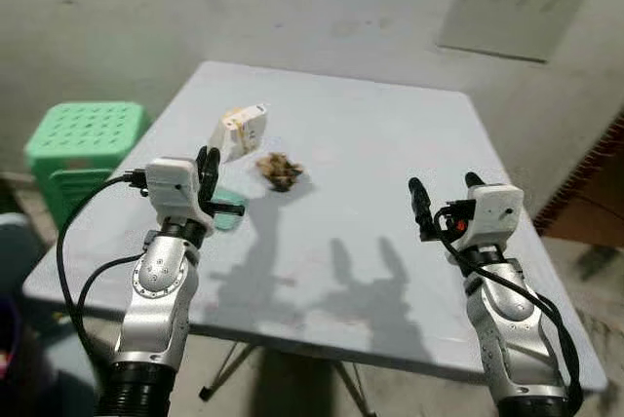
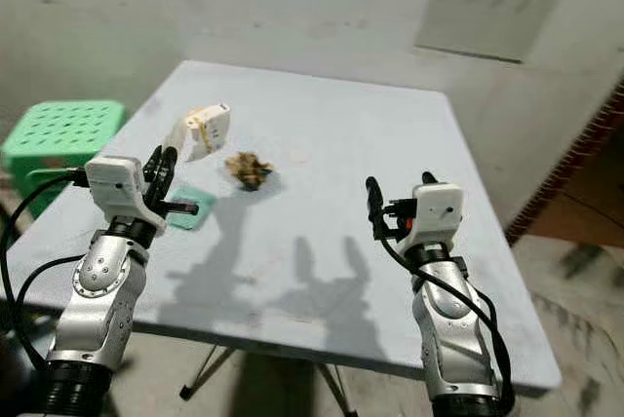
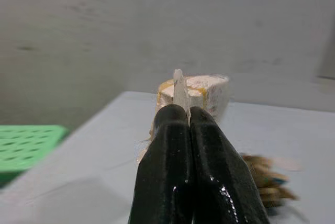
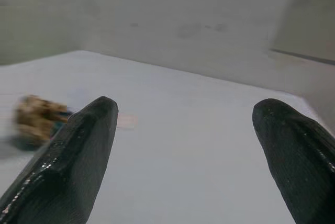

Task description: Picking trash to rubbish bin

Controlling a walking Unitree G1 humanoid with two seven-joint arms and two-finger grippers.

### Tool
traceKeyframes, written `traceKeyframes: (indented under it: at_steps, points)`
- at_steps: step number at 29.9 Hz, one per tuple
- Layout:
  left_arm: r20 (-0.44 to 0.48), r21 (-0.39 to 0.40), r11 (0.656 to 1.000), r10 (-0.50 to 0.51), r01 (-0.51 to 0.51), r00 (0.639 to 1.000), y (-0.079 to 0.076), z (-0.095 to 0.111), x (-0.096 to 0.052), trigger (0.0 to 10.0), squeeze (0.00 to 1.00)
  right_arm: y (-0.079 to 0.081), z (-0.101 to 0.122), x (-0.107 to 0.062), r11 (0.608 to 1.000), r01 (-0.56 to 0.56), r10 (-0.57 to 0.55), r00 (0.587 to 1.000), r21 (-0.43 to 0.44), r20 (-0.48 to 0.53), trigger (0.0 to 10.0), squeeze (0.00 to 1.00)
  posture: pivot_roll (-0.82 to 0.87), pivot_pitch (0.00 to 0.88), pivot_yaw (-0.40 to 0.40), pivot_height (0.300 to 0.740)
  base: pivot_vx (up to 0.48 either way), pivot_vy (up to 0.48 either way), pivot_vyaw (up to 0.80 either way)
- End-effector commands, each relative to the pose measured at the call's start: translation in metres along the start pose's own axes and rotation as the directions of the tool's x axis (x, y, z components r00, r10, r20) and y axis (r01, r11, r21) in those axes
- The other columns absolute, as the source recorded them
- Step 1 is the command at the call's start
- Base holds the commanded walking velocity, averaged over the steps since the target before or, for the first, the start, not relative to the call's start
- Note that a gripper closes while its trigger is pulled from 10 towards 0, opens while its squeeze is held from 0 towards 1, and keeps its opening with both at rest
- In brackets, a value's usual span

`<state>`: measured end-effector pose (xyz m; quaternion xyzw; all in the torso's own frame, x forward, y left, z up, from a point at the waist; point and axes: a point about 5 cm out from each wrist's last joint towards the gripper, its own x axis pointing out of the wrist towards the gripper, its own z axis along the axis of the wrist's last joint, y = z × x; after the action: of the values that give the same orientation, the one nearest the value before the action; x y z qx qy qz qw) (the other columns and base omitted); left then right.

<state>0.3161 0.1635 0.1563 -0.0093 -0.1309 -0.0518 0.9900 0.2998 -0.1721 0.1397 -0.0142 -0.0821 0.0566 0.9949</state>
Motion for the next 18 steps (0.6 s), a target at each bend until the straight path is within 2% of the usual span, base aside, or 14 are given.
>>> traceKeyframes:
  at_steps: [1,12,18]
  points:
    - [-0.005,-0.003,1.000,-0.006,0.006,1.000,-0.0017,-0.0014,0.0016,10.0,0.00,-0.0015,-0.0003,0.0001,1.000,0.007,-0.007,1.000,-0.007,-0.003,10.0,0.00,0.04,0.000,-0.078,0.740,0.000,0.000,0.80]
    - [-0.003,0.000,1.000,-0.010,0.010,1.000,-0.0027,-0.0018,0.0021,10.0,0.00,-0.0036,-0.0006,0.0002,1.000,0.005,-0.005,1.000,-0.018,-0.008,10.0,0.00,0.04,0.000,-0.082,0.740,0.000,0.000,0.80]
    - [-0.019,-0.025,1.000,-0.006,0.005,1.000,-0.0015,-0.0034,0.0025,10.0,0.00,-0.0037,-0.0006,0.0012,1.000,-0.001,0.000,1.000,-0.022,-0.011,10.0,0.00,0.04,0.000,-0.087,0.740,0.000,0.000,0.80]
